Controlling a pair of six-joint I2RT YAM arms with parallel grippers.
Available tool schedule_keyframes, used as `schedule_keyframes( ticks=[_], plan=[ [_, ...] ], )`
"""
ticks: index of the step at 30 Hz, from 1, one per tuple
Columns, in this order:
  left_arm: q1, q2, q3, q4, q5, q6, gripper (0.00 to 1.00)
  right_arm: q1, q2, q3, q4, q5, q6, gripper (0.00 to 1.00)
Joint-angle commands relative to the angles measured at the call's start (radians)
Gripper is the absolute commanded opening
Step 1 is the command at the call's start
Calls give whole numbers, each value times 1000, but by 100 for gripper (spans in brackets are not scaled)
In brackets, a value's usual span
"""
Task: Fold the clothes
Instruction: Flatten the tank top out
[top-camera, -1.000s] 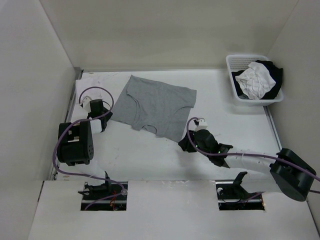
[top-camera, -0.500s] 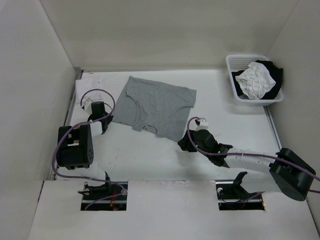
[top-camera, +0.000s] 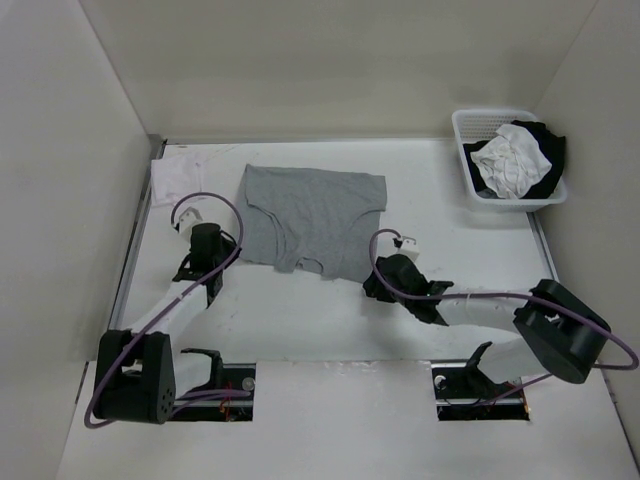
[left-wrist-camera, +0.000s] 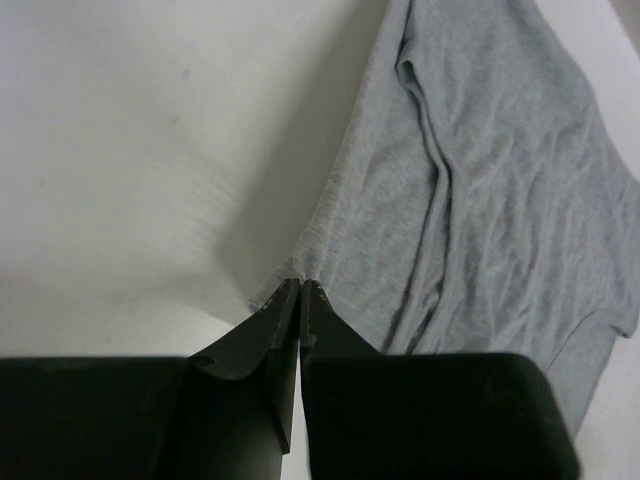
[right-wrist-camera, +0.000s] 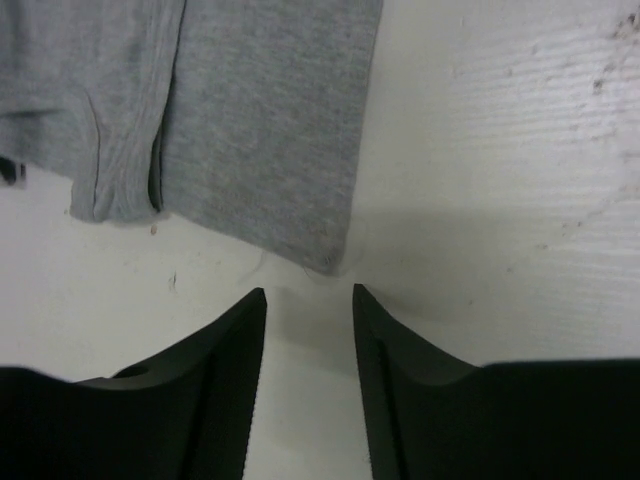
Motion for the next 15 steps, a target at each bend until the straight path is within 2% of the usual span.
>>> schedule_keyframes(
  ticks=[1, 3, 5, 15],
  plan=[
    [-13, -63, -54, -34, 10, -19, 0, -25, 59, 75, -8, 20, 23, 41],
    [-23, -95, -66, -41, 19, -20, 0, -29, 88, 89, -34, 24, 33, 35],
    [-32, -123, -75, -43, 27, -20, 1, -34, 93, 87, -40, 34, 49, 35],
    [-65, -227, -75, -41, 45, -20, 1, -54, 59, 140, -207, 139, 83, 43]
  ],
)
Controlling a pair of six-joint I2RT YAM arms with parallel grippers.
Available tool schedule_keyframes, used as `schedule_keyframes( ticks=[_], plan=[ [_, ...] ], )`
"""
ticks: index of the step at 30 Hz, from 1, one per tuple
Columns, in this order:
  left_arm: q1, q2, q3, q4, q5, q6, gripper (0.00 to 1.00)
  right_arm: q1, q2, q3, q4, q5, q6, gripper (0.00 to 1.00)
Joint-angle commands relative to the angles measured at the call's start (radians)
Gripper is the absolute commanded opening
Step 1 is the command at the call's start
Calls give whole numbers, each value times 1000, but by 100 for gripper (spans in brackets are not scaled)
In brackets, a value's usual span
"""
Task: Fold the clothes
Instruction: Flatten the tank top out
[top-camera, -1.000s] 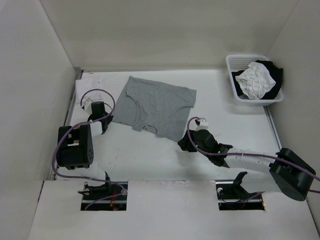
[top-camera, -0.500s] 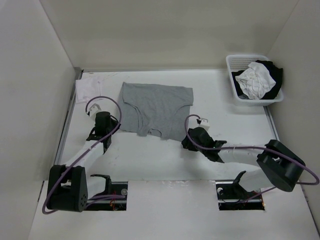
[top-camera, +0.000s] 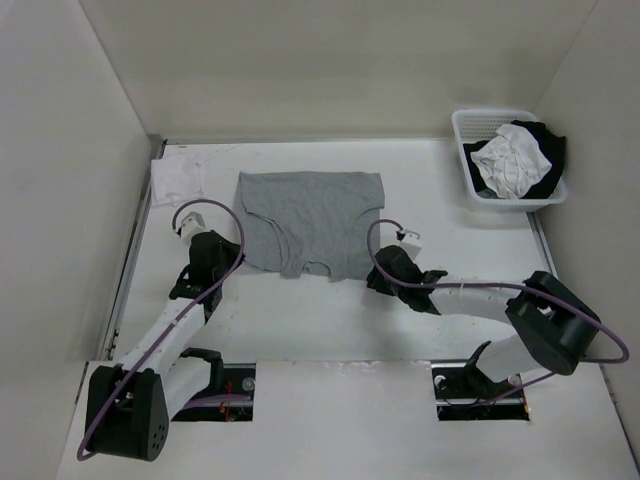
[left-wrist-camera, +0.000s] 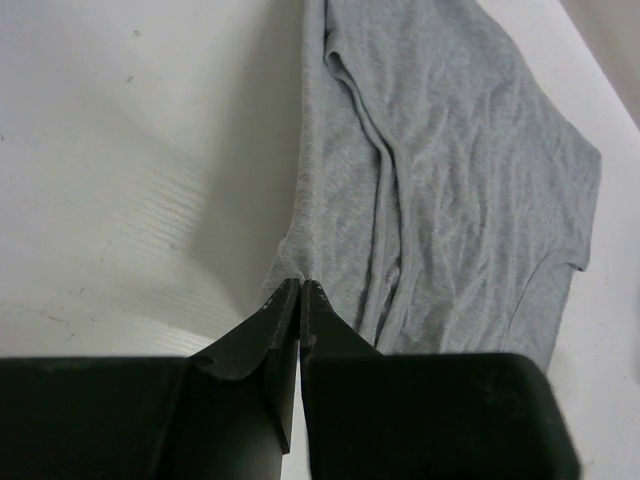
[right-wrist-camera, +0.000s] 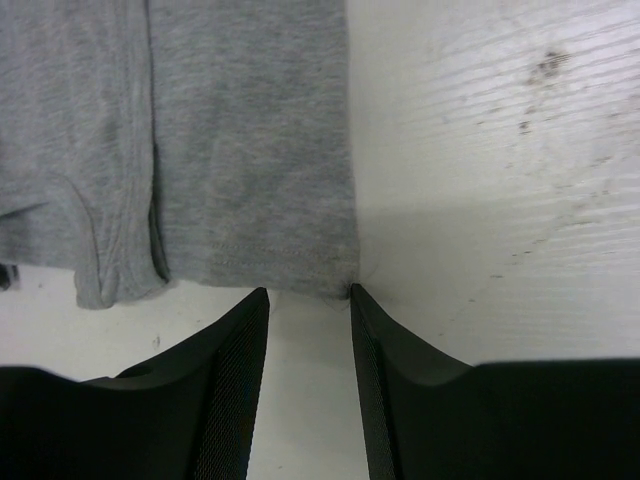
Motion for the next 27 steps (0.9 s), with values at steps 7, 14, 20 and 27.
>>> schedule_keyframes(
  ticks=[7, 14, 20, 27],
  plan=[
    [-32, -59, -5, 37, 15, -11, 1, -44, 19, 63, -131, 81, 15, 39],
    [-39, -74, -6, 42, 15, -19, 1, -51, 103, 109, -134, 73, 13, 24],
    [-48, -112, 20, 28, 27, -43, 0, -62, -51, 60, -69, 95, -11, 0],
    [-186, -261, 290, -93, -51, -44, 0, 39, -661, 216, -397, 319, -186, 0]
  ],
)
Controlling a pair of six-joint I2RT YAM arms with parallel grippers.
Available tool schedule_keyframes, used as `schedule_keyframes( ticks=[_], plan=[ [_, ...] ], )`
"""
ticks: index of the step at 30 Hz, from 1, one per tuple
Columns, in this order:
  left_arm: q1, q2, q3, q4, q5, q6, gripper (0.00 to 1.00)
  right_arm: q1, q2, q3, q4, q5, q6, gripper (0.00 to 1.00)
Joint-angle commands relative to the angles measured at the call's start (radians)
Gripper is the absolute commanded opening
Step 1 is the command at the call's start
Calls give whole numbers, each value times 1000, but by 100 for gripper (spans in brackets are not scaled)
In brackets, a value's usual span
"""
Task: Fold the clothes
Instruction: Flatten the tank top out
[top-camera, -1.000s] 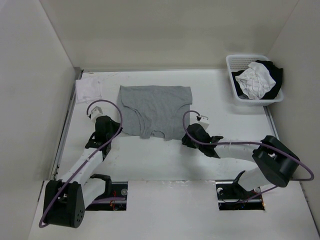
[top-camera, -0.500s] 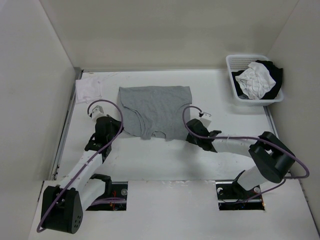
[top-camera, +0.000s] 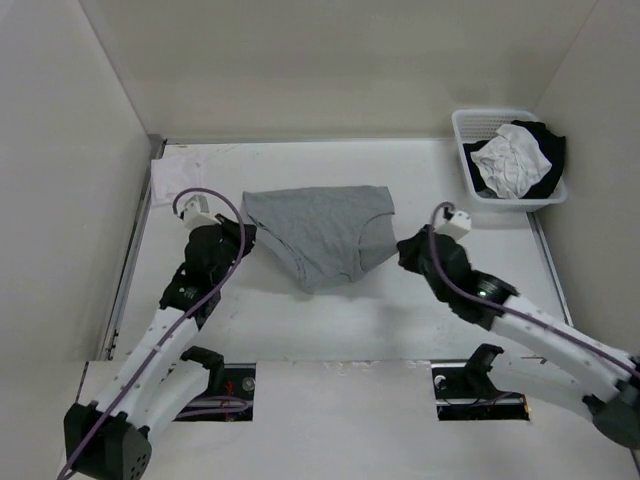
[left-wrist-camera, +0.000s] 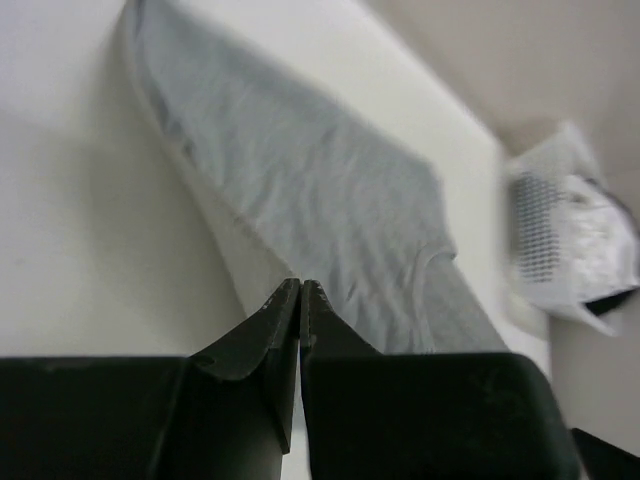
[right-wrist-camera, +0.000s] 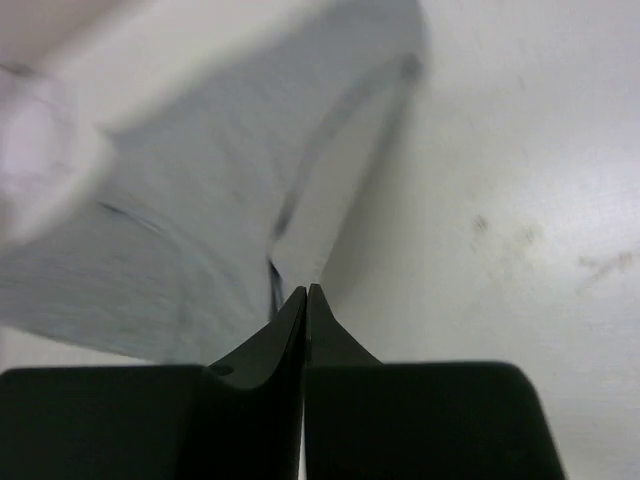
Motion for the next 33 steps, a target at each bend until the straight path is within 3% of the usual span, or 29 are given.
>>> schedule_keyframes(
  ticks=[1, 6, 11, 14, 18, 24, 27, 30, 33],
  plan=[
    [-60, -130, 242, -22, -73, 22, 0, 70, -245, 180, -188, 180, -121, 0],
    [-99, -189, 532, -87, -107, 67, 0, 303, -360, 549, -317, 388, -298, 0],
    [-83, -167, 721, -116, -118, 99, 0, 584, -299, 777, -199, 609, -569, 0],
    [-73, -151, 752, -130, -130, 113, 0, 674, -286, 765, -17, 681, -741, 0],
    [-82, -140, 729, -147, -133, 102, 0, 699, -289, 702, 184, 750, -925, 0],
    [-60, -221, 707, -193, -156, 136, 0, 940, -274, 662, 376, 913, -1111, 0],
    [-47, -261, 671, -213, -166, 148, 0, 1001, -221, 644, 494, 941, -1226, 0],
    [-36, -249, 596, -201, -175, 151, 0, 998, -210, 593, 634, 906, -1322, 0],
    [-25, -163, 479, -115, -184, 130, 0, 821, -214, 520, 702, 827, -1349, 0]
  ],
)
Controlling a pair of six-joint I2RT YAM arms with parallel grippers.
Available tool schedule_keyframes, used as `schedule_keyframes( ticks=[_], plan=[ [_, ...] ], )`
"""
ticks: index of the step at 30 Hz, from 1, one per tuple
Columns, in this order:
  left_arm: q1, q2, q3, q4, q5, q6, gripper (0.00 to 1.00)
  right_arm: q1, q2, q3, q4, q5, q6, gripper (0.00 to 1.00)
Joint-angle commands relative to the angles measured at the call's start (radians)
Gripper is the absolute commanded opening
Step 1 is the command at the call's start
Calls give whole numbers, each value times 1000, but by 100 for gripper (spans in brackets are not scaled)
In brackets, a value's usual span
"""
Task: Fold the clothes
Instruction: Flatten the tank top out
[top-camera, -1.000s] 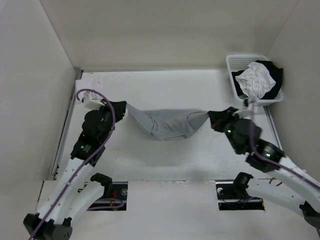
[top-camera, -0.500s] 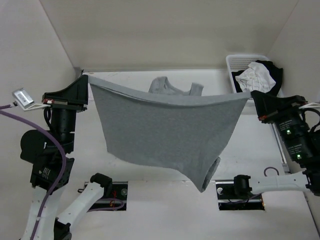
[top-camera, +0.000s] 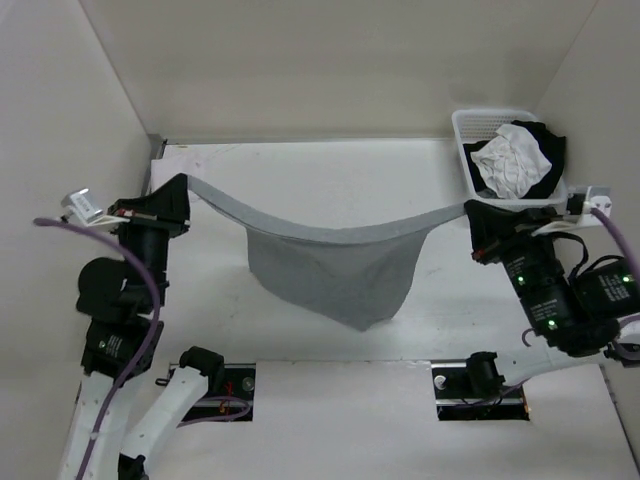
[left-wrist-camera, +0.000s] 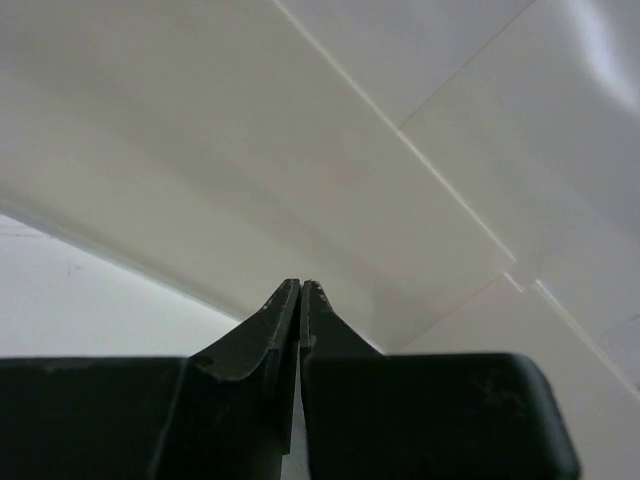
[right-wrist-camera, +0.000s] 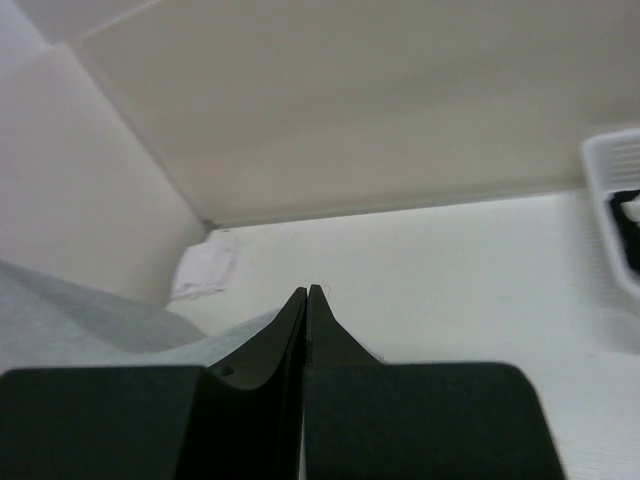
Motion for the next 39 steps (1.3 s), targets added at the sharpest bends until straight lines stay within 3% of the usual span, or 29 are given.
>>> schedule_keyframes(
  ticks=[1, 6, 10, 14, 18, 23, 25, 31, 33, 36, 39],
  plan=[
    [17, 137, -130, 97, -22, -12, 0, -182, 19, -49, 157, -70, -111, 0],
    [63, 420, -94, 255, -24, -67, 0, -538, 196, 18, -74, -342, 79, 0],
    [100, 641, 90, 292, 33, -94, 0, -888, 391, 204, -392, -762, 433, 0],
    [157, 844, 343, 286, 86, -107, 0, -1234, 624, 481, -483, -1175, 642, 0],
    [227, 1008, 625, 250, 174, -114, 0, -1367, 854, 909, -624, -1243, 661, 0],
    [319, 1099, 871, 216, 266, -162, 0, -1372, 1092, 1496, -802, -1279, 669, 0],
    [348, 1109, 937, 219, 283, -156, 0, -1372, 1122, 1585, -815, -1292, 675, 0],
    [396, 1111, 1023, 220, 323, -142, 0, -1381, 1010, 1444, -816, -1280, 681, 0],
    [393, 1085, 1002, 229, 338, -125, 0, -1381, 932, 1328, -808, -1269, 676, 0],
    [346, 978, 810, 306, 317, -49, 0, -1375, 747, 1000, -709, -1240, 663, 0],
    [290, 812, 492, 435, 262, -15, 0, -1355, 524, 598, -540, -1233, 658, 0]
  ],
)
